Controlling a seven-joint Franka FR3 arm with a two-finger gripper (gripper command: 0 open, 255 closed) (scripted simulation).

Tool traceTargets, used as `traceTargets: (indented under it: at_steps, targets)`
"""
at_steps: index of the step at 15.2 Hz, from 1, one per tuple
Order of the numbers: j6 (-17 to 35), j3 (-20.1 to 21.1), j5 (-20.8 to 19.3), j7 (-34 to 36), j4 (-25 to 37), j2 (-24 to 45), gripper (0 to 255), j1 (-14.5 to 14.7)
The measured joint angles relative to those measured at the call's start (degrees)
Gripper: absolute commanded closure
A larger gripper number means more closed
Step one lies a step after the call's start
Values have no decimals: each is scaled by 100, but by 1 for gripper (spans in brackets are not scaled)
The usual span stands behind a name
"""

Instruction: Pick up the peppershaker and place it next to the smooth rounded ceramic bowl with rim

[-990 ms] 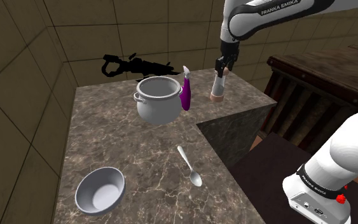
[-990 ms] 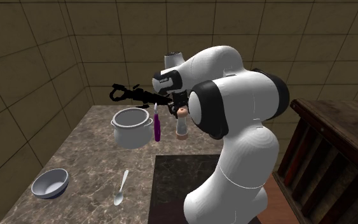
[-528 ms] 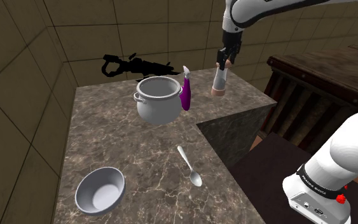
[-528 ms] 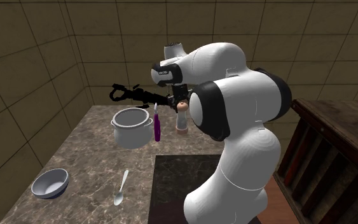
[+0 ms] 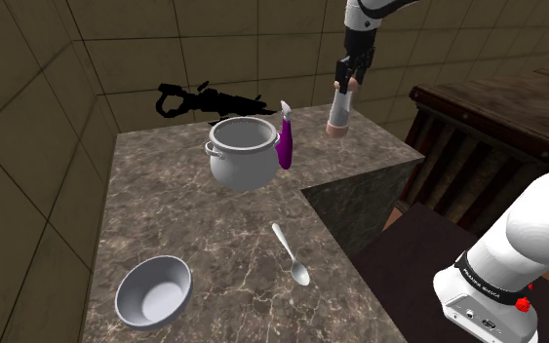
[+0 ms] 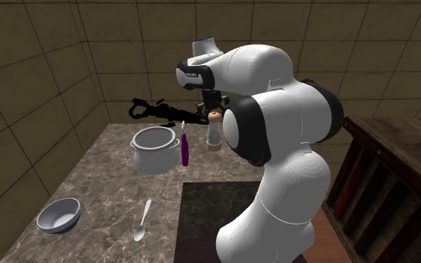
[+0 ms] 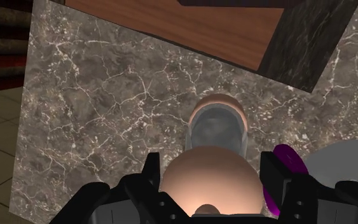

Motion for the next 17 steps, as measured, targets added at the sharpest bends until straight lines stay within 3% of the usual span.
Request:
traceTargets:
  at_steps: [17]
  targets:
    - [-1310,33,29,-178,1487,166,255,14]
